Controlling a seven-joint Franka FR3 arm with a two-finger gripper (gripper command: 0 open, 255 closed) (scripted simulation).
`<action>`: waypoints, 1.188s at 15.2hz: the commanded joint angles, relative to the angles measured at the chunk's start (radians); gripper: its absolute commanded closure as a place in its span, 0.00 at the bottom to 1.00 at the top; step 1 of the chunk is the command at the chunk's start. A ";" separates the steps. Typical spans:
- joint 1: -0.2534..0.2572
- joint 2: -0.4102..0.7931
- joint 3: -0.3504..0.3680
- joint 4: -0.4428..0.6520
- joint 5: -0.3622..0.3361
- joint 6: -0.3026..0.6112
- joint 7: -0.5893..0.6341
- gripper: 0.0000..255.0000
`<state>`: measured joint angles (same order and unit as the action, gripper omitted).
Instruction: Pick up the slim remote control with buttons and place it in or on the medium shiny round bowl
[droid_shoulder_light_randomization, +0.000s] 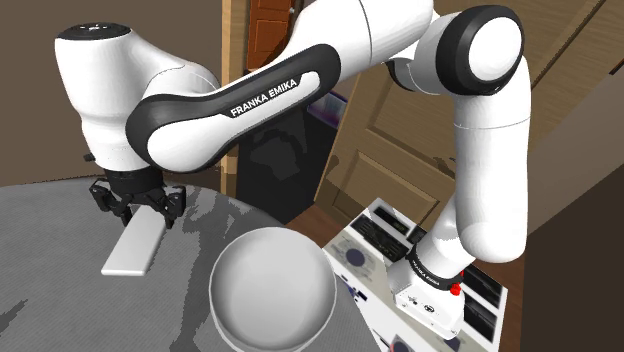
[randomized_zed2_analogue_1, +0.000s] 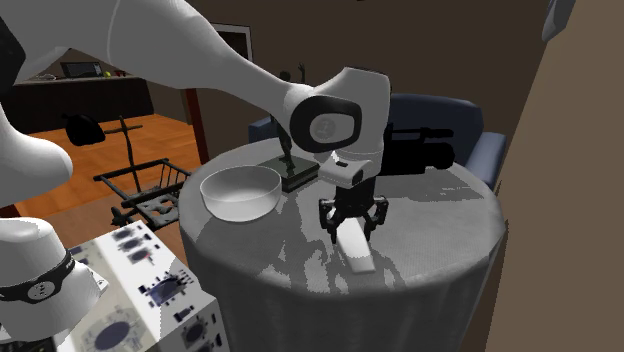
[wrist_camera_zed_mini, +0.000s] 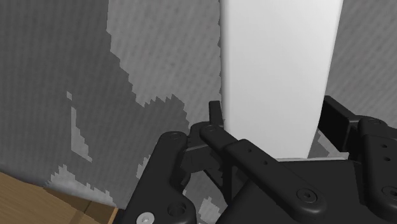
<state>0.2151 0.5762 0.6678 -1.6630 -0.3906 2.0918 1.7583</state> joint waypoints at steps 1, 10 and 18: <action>0.000 0.000 0.000 0.000 0.000 0.000 0.000 1.00; -0.009 -0.036 0.018 0.030 0.027 -0.060 -0.016 1.00; -0.016 -0.075 0.038 0.084 0.058 -0.146 -0.035 1.00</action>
<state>0.1998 0.5049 0.7035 -1.5860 -0.3358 1.9564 1.7253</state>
